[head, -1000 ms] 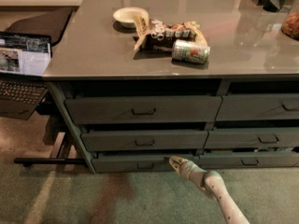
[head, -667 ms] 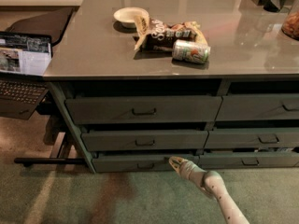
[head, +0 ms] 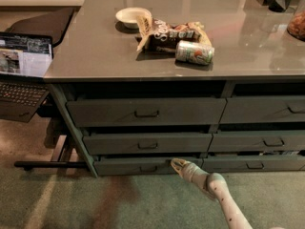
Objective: Close bottom drawer
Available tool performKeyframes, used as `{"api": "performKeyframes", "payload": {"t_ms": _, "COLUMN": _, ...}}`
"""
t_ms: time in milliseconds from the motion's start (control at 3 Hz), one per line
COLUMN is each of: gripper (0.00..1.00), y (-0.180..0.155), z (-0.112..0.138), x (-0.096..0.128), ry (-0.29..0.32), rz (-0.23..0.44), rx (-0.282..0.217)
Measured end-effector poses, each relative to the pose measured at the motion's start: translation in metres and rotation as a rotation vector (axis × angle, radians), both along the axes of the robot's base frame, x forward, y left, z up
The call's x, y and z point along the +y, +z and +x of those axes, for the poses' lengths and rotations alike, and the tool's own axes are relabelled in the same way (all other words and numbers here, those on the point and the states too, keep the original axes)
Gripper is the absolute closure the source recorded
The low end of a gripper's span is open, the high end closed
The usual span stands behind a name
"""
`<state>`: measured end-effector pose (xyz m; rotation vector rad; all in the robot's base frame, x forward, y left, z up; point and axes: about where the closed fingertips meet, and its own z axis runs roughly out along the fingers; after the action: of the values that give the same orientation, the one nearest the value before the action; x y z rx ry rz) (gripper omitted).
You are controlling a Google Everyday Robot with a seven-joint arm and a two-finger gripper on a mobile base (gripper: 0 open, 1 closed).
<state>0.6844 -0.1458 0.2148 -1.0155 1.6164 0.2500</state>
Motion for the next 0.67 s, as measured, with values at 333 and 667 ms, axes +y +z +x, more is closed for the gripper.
{"api": "performKeyframes", "payload": {"t_ms": 333, "gripper": 1.00, "y": 0.0006, "z": 0.0012, "x": 0.0027, "ry": 0.004, "rz": 0.005, "rx": -0.009}}
{"api": "performKeyframes", "payload": {"t_ms": 667, "gripper": 1.00, "y": 0.0029, "z": 0.0050, "x": 0.0042, "ry": 0.005, "rz": 0.019, "rx": -0.034}}
